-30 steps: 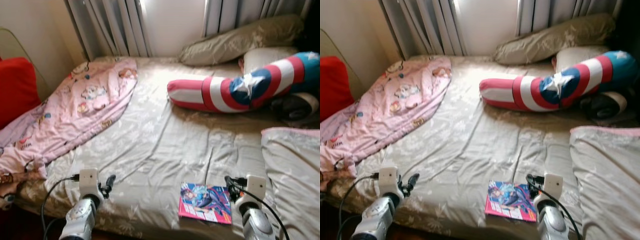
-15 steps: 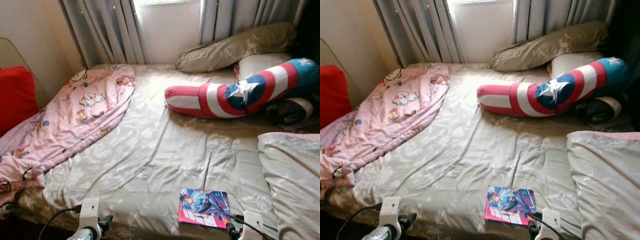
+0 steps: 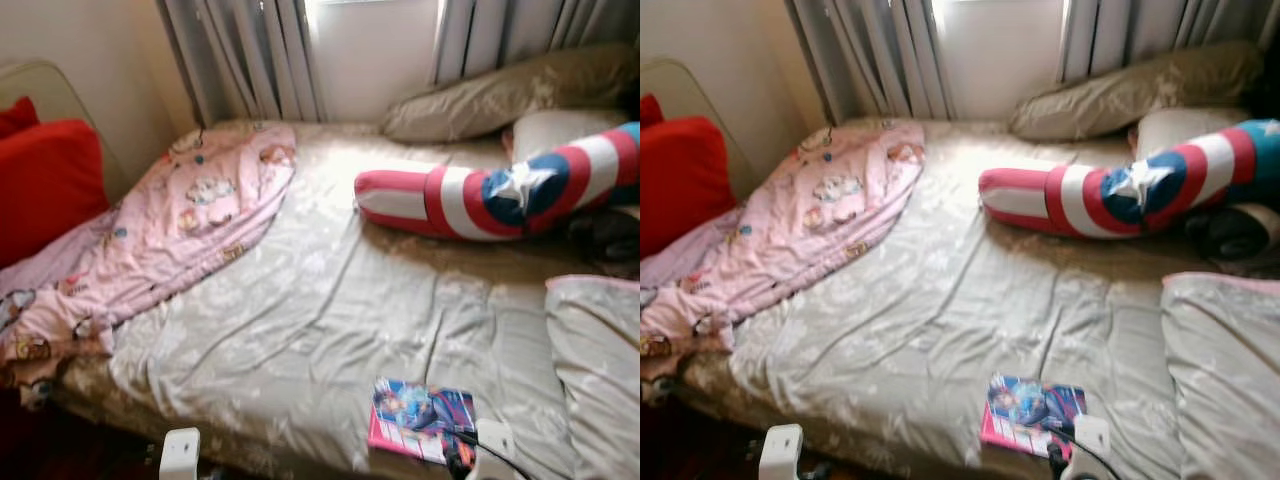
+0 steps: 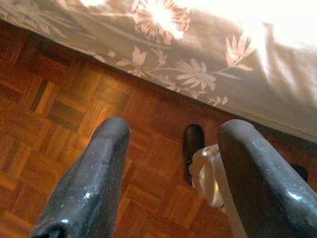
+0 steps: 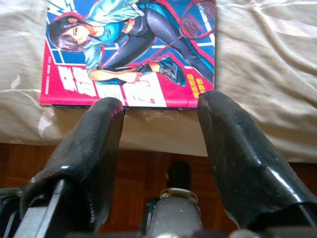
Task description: Clean up the room
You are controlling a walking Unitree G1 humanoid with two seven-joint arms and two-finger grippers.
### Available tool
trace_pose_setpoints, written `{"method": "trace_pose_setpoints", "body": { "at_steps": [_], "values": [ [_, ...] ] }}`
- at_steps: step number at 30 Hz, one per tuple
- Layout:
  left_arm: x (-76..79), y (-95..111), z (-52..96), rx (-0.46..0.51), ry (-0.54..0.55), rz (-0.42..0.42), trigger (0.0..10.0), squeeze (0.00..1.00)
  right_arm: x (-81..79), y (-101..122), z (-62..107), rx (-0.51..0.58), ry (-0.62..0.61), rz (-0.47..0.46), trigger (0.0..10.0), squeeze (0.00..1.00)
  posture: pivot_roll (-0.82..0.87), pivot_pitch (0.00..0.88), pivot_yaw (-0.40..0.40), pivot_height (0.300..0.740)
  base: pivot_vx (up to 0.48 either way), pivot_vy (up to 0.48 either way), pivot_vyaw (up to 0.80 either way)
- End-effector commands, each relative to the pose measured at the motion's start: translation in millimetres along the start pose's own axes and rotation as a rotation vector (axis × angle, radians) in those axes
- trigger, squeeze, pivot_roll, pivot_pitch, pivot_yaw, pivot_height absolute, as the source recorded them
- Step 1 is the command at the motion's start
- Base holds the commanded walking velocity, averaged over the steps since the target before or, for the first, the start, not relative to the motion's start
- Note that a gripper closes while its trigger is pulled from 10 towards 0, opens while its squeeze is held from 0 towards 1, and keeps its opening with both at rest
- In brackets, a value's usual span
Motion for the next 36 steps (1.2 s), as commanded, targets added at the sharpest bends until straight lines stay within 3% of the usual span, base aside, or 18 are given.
{"method": "trace_pose_setpoints", "body": {
  "at_steps": [1, 11, 19, 29, 36],
  "values": [
    [-0.8, -1, -0.2, -0.013, 0.007, -0.009, 10.0, 0.00, 1.2, -8, 1.4, -0.031, -0.003, -0.012, 10.0, 0.00, 0.01, 0.000, 0.092, 0.740, 0.000, 0.000, 0.00],
    [0.5, -4, 0.2, -0.028, 0.004, -0.013, 10.0, 0.00, -4.0, -12, 1.4, -0.046, 0.001, -0.003, 10.0, 0.00, 0.01, 0.000, 0.096, 0.740, 0.000, 0.204, 0.00],
    [-3.3, -9, 1.4, -0.043, 0.012, -0.007, 10.0, 0.00, -6.9, -13, 1.6, -0.043, 0.013, -0.040, 10.0, 0.00, 0.02, 0.000, 0.095, 0.740, 0.000, 0.480, 0.00],
    [-13.7, -6, 2.0, -0.043, 0.028, 0.007, 10.0, 0.00, 8.9, -17, 4.7, -0.056, -0.009, -0.053, 10.0, 0.00, 0.03, 0.001, 0.096, 0.740, 0.000, 0.480, 0.00],
    [-6.2, -2, -0.2, -0.038, 0.018, 0.008, 10.0, 0.00, 11.6, -16, 4.8, -0.062, -0.011, -0.061, 10.0, 0.00, 0.03, 0.009, 0.097, 0.740, 0.000, 0.480, 0.00]
  ]
}}
Point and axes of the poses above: a point about 5 cm out from each wrist's last joint towards the gripper, its own z axis pointing back from the gripper into the wrist, its own y axis along the axis of the wrist's last joint, x = y × z, the point moved 3 cm from there along -z, pointing out of the wrist towards the gripper, and after that the axes turned 4 degrees about -z, right-handed, at the moved point
